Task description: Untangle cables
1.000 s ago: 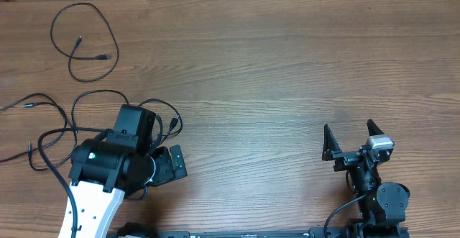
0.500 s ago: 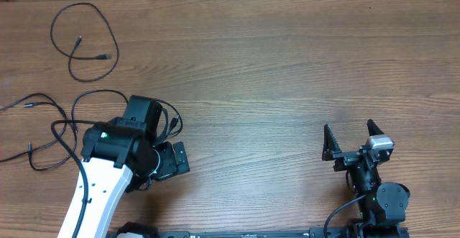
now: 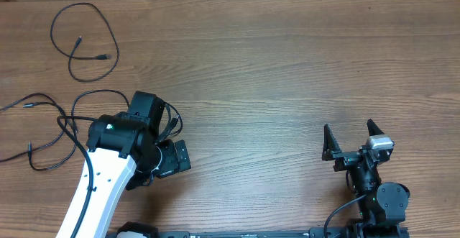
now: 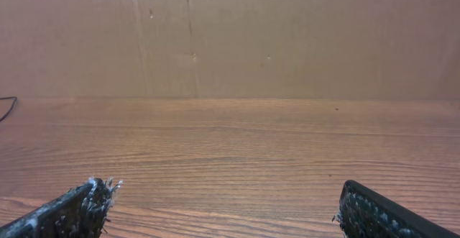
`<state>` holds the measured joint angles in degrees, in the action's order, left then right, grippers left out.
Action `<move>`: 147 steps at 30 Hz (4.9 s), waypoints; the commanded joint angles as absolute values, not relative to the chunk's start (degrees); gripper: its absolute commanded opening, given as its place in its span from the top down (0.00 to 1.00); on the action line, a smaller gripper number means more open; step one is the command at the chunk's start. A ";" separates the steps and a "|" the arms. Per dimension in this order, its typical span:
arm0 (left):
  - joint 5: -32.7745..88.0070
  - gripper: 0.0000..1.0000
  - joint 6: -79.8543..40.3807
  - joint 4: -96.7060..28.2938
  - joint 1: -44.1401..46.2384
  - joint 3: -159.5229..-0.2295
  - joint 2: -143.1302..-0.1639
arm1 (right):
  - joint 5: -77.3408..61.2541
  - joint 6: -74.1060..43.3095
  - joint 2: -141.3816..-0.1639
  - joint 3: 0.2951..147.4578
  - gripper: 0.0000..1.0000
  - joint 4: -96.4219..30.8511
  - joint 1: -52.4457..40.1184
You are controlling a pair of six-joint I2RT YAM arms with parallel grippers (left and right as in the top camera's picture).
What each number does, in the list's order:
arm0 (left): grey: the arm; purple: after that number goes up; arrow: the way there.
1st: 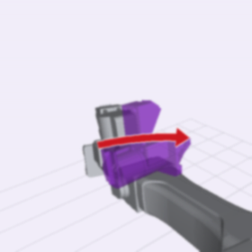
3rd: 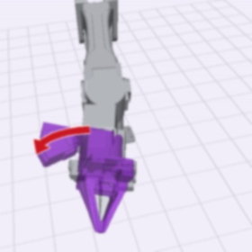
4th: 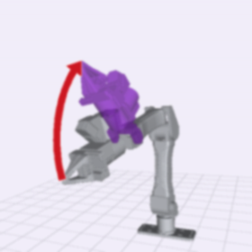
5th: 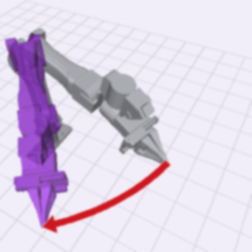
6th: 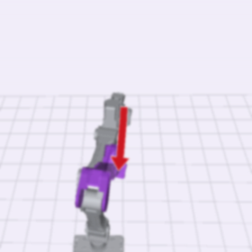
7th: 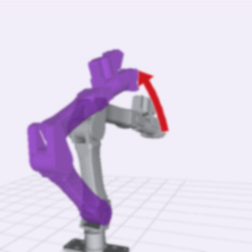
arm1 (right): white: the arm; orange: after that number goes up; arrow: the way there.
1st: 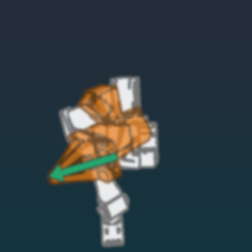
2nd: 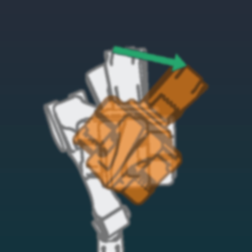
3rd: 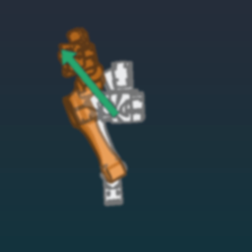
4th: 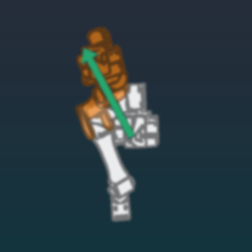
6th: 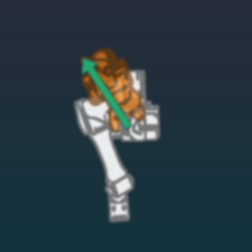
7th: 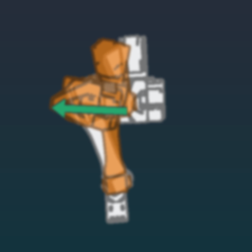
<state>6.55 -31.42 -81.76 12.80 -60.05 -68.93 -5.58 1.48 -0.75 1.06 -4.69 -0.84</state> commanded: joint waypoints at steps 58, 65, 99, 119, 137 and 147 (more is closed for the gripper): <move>0.62 0.00 -21.21 -19.66 8.91 -19.27 -16.99 | -5.39 1.80 -0.64 0.49 0.00 -4.40 -0.73; -0.51 0.00 -11.55 -8.54 6.63 -12.01 -9.34 | -5.39 1.80 -0.64 0.49 0.00 -4.40 -0.73; -4.67 0.00 -1.41 -4.14 4.19 -0.36 -0.25 | -5.39 1.80 -0.64 0.49 0.00 -4.40 -0.73; -4.67 0.00 -1.45 -4.12 4.14 -0.36 -0.27 | -5.39 1.80 -0.64 0.49 0.00 -4.40 -0.73; -4.67 0.01 -1.45 -4.14 4.14 -0.36 -0.27 | -5.39 1.80 -0.62 0.49 0.00 -4.40 -0.73; -4.64 0.00 -1.45 -4.14 4.14 -0.36 -0.27 | -4.51 1.80 -0.12 0.49 0.00 -4.62 -0.73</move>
<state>-5.15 -2.74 -4.12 4.45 -0.56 -0.84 -5.45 1.48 -0.75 1.06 -4.73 -0.84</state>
